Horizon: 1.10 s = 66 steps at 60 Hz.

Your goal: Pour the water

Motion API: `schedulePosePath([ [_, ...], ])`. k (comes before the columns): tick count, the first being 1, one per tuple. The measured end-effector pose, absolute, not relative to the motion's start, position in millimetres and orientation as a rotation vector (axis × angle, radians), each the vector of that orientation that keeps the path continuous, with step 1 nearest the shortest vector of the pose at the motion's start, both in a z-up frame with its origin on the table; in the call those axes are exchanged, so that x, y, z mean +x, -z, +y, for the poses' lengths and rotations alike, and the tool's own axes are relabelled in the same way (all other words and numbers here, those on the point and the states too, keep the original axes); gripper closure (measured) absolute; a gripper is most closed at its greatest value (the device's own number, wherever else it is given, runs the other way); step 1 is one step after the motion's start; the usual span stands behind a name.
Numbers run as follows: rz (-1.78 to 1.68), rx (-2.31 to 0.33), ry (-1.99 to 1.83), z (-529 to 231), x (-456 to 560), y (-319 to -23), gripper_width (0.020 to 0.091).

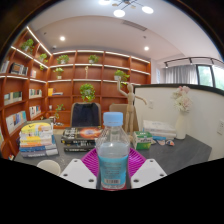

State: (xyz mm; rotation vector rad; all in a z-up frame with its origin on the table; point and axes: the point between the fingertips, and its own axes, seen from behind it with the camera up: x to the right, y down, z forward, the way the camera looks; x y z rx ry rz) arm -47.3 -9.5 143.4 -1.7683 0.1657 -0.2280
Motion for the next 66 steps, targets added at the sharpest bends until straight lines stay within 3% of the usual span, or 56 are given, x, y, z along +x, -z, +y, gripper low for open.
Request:
schedulePosePath([
  [19, 0.162, -1.821, 0.178, 1.3, -31.5, -73.9, 0.0753],
  [29, 0.184, -1.768, 0.13, -1.4, -30.1, -77.3, 0.0754],
  [42, 0.177, -1.796, 0.14, -8.7, -33.1, -72.4, 0.0612],
  [48, 0.17, -1.828, 0.141, -21.6, -34.7, -67.6, 0.0363],
  [51, 0.165, -1.827, 0.142, -31.6, -36.8, -70.0, 0.0287],
  [66, 0.088, -1.83, 0.131, -103.9, -60.4, -87.5, 0.0281],
])
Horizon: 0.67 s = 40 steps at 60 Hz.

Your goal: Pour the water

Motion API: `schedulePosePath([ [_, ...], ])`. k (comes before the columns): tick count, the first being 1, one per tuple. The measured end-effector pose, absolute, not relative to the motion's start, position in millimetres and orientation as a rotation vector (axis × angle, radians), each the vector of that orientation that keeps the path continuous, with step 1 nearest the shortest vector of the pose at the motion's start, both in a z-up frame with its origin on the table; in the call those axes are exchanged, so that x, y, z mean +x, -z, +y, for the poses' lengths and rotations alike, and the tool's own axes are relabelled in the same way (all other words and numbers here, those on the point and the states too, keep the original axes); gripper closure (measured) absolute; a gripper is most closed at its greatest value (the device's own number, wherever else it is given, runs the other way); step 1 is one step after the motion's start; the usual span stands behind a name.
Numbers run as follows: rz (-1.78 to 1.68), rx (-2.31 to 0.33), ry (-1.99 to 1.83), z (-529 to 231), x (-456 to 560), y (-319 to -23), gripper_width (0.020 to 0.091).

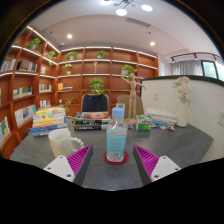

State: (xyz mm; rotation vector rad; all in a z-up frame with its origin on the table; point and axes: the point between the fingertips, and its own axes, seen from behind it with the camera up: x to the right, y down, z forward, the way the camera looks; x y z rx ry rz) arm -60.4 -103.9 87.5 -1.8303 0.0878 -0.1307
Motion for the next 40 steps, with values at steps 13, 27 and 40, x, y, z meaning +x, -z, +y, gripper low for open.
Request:
schedulePosePath([
  [13, 0.004, -1.809, 0.058, -150.6, -92.4, -116.4, 0.0282],
  [27, -0.038, -1.757, 0.016, -173.0, -115.9, -144.1, 0.0282],
  [40, -0.06, -1.772, 0.034, -178.1, -122.7, -141.4, 0.0286],
])
